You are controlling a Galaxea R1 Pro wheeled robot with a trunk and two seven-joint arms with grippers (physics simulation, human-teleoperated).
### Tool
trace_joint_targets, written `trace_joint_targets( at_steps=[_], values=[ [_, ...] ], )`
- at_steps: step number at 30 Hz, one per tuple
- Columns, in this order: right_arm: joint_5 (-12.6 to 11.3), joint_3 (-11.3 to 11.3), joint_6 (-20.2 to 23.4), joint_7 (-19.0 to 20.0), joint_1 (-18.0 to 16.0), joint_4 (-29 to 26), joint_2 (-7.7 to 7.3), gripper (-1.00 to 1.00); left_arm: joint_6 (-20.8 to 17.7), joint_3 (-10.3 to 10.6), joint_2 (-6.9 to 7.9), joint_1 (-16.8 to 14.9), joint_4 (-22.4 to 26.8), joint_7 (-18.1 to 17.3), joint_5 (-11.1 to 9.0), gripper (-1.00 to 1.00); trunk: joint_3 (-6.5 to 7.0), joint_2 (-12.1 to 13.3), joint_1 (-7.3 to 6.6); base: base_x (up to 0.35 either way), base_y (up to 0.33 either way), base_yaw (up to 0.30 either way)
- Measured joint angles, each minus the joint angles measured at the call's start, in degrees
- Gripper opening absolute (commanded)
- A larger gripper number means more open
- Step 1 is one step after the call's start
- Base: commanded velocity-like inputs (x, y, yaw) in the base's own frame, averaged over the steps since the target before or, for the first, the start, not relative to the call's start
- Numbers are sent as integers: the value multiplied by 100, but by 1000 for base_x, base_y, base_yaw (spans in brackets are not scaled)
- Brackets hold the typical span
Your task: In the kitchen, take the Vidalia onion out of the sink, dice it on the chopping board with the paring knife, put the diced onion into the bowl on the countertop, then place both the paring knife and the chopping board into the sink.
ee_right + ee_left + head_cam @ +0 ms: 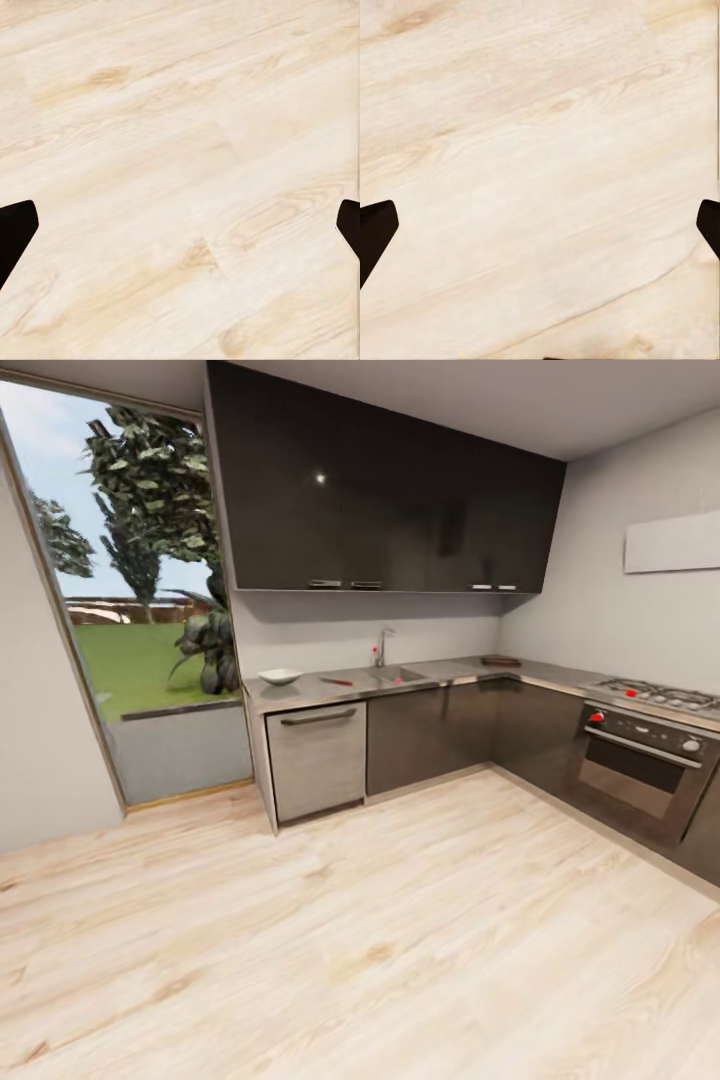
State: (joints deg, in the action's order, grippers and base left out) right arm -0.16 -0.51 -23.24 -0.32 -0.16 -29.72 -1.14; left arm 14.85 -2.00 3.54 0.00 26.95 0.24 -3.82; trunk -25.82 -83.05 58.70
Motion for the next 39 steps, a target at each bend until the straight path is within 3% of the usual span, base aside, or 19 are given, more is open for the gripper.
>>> trace_joint_targets(
  at_steps=[25,39],
  values=[
    [0,0,0,-1,0,6,4,100,2,0,-3,0,0,0,0,100,0,0,0,285,-200,2],
    [0,0,5,-3,0,8,0,100,2,0,-3,0,-1,0,0,100,0,0,0,284,-205,88]
  ],
)
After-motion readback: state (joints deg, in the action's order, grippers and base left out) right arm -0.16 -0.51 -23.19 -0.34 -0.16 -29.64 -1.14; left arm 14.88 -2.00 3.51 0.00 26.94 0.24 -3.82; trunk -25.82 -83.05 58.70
